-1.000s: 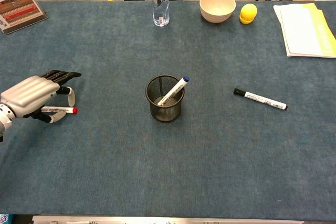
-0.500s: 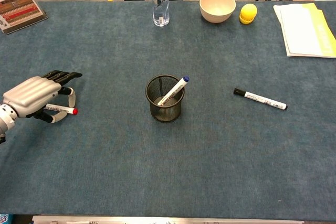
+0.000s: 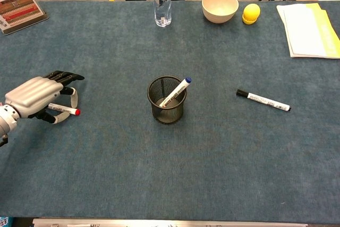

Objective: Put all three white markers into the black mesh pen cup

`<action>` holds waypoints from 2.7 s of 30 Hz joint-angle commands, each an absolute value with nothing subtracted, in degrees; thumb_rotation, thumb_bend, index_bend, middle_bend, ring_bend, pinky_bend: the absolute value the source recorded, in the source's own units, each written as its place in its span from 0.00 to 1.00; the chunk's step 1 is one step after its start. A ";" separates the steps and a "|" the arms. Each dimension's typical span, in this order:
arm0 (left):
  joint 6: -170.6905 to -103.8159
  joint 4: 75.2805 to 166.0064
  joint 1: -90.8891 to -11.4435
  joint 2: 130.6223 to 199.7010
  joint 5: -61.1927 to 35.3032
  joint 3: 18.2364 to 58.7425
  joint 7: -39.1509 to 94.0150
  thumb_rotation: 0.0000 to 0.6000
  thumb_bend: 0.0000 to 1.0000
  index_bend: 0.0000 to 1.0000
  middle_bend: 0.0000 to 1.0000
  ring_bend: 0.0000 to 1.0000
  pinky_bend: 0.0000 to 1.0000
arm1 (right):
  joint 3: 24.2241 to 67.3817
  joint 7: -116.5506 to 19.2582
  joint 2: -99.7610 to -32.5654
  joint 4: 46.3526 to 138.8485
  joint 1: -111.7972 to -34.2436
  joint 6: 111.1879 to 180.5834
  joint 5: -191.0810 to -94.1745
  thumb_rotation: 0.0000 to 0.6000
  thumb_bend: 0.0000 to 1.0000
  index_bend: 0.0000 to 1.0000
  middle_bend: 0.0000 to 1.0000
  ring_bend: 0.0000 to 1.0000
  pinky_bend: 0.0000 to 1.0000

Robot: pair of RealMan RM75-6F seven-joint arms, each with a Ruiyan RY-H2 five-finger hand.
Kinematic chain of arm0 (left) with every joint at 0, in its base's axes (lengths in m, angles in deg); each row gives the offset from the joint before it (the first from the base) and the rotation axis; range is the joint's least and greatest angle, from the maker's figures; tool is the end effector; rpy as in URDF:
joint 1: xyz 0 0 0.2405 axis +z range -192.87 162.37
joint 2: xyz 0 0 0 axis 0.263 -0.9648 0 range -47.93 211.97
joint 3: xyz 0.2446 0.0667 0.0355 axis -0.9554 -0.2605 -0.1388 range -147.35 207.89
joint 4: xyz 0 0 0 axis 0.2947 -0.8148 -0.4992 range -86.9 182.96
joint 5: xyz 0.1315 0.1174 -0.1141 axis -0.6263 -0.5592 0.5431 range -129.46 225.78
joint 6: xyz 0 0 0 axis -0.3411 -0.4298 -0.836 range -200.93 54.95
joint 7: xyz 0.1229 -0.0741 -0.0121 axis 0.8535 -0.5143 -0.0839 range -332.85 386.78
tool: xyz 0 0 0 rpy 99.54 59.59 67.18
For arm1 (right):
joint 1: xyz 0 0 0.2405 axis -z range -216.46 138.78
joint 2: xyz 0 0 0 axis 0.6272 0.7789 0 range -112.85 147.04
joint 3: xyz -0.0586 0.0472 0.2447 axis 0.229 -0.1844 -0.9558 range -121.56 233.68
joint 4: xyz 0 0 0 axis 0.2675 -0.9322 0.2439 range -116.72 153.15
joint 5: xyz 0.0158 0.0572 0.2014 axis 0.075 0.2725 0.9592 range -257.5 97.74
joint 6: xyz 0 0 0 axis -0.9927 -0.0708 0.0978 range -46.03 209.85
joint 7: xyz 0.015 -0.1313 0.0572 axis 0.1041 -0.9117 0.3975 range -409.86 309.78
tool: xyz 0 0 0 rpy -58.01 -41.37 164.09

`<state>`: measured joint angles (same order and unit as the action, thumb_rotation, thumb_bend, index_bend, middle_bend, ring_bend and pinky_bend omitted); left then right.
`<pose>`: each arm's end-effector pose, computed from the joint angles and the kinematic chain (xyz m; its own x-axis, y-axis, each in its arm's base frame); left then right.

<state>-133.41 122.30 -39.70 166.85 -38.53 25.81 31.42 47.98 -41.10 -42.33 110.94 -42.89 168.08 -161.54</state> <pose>-0.2874 0.2446 -0.0053 0.5510 0.3626 0.7516 0.8235 -0.3821 -0.4194 -0.3172 -0.1946 0.2054 0.3065 0.1168 0.9447 -0.9517 0.0566 0.3018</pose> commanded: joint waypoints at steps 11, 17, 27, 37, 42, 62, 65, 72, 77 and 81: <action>-132.11 127.40 -40.73 162.48 -37.04 27.31 25.78 1.00 0.34 0.65 0.11 0.00 0.00 | 47.96 -40.93 -42.41 110.83 -42.75 168.35 -161.72 1.00 0.28 0.52 0.47 0.33 0.52; -131.21 131.70 -41.86 158.27 -36.66 28.51 19.99 1.00 0.34 0.65 0.12 0.00 0.01 | 47.96 -40.98 -42.43 110.84 -42.77 168.30 -161.73 1.00 0.28 0.52 0.47 0.33 0.52; -130.60 140.73 -44.20 149.52 -38.53 30.55 5.69 1.00 0.34 0.66 0.12 0.00 0.01 | 47.92 -41.31 -42.75 110.82 -43.10 167.90 -161.79 1.00 0.28 0.52 0.47 0.33 0.52; -129.18 148.61 -47.64 143.55 -42.44 31.50 -6.97 1.00 0.34 0.67 0.13 0.00 0.01 | 47.87 -41.74 -43.11 110.97 -43.41 167.63 -161.83 1.00 0.28 0.52 0.47 0.33 0.52; -128.75 151.11 -49.05 143.03 -42.65 32.29 -8.95 1.00 0.34 0.67 0.13 0.00 0.01 | 47.86 -41.80 -43.29 110.90 -43.61 167.37 -161.81 1.00 0.28 0.52 0.47 0.33 0.52; -123.47 160.33 -56.07 143.79 -35.34 38.11 -3.46 1.00 0.34 0.67 0.13 0.00 0.01 | 48.02 -41.14 -43.72 109.86 -43.42 167.25 -161.41 1.00 0.28 0.52 0.47 0.33 0.52; -122.49 161.17 -56.88 144.24 -33.86 38.60 -2.47 1.00 0.34 0.67 0.13 0.00 0.01 | 48.05 -40.90 -43.73 109.62 -43.29 167.34 -161.34 1.00 0.28 0.52 0.47 0.33 0.52; -120.77 162.09 -58.80 146.95 -29.60 39.82 0.82 1.00 0.34 0.67 0.13 0.00 0.01 | 48.15 -40.37 -43.86 108.97 -43.20 167.13 -161.24 1.00 0.27 0.52 0.48 0.33 0.52; -119.97 162.02 -60.24 149.42 -26.15 40.67 3.93 1.00 0.34 0.67 0.13 0.00 0.01 | 48.09 -40.12 -43.80 108.79 -43.21 167.16 -161.29 1.00 0.28 0.52 0.47 0.33 0.52; -119.51 161.90 -61.26 151.18 -23.34 41.19 6.34 1.00 0.34 0.66 0.13 0.00 0.01 | 48.03 -39.84 -43.65 108.66 -43.09 167.24 -161.16 1.00 0.27 0.52 0.47 0.33 0.52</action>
<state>-119.80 161.97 -60.75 150.45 -24.22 40.88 5.62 48.04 -39.84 -43.65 108.66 -43.09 167.24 -161.16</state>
